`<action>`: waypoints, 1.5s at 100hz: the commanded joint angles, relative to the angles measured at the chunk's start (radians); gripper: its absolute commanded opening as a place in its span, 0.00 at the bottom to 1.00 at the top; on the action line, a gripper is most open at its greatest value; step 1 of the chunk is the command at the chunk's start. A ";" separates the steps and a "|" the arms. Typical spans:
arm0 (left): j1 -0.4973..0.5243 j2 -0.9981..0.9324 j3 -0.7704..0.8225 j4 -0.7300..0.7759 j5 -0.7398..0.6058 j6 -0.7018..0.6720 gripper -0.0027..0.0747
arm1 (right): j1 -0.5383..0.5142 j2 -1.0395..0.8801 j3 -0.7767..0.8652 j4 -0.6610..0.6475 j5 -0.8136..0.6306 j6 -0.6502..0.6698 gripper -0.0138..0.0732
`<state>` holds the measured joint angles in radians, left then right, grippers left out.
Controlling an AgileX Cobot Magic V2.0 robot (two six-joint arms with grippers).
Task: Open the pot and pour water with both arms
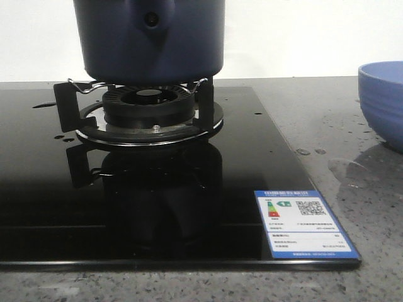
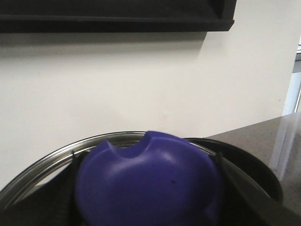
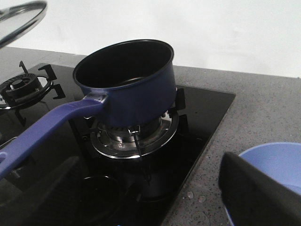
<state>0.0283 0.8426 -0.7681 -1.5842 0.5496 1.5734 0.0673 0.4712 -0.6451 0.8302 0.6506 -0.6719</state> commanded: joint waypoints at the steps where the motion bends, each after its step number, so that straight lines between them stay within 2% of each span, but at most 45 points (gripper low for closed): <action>1: 0.002 -0.058 0.009 -0.077 -0.022 -0.011 0.42 | -0.018 0.060 -0.035 0.037 -0.079 0.019 0.78; 12: 0.002 -0.079 0.023 -0.077 -0.022 -0.011 0.42 | -0.047 0.145 -0.080 -0.015 -0.081 0.060 0.78; 21: -0.012 -0.082 0.023 -0.085 -0.035 -0.011 0.42 | -0.081 0.220 -0.155 -0.118 -0.029 0.180 0.78; 41: -0.059 -0.085 0.023 -0.085 -0.059 -0.011 0.42 | -0.160 0.405 -0.367 -0.593 0.247 0.607 0.78; 48: -0.076 -0.085 0.023 -0.085 -0.068 -0.011 0.42 | -0.177 0.443 -0.398 -0.723 0.304 0.684 0.78; 55: -0.089 -0.085 0.023 -0.085 -0.076 -0.011 0.42 | -0.189 0.466 -0.400 -0.782 0.319 0.717 0.78; 79: -0.130 -0.085 0.023 -0.085 -0.104 -0.011 0.42 | -0.238 0.577 -0.350 -0.762 0.279 0.717 0.78; 97: -0.154 -0.085 0.023 -0.085 -0.115 -0.011 0.42 | -0.291 0.667 -0.328 -0.652 0.246 0.717 0.77; 126: -0.157 -0.085 0.023 -0.085 -0.117 -0.011 0.42 | -0.295 0.740 -0.316 -0.584 0.230 0.708 0.41; 150: -0.157 -0.085 0.023 -0.089 -0.117 -0.011 0.42 | -0.295 0.742 -0.289 -0.551 0.204 0.689 0.30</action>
<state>-0.1198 0.7697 -0.7115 -1.6124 0.4272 1.5696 -0.2201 1.2284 -0.9162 0.2514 0.8986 0.0364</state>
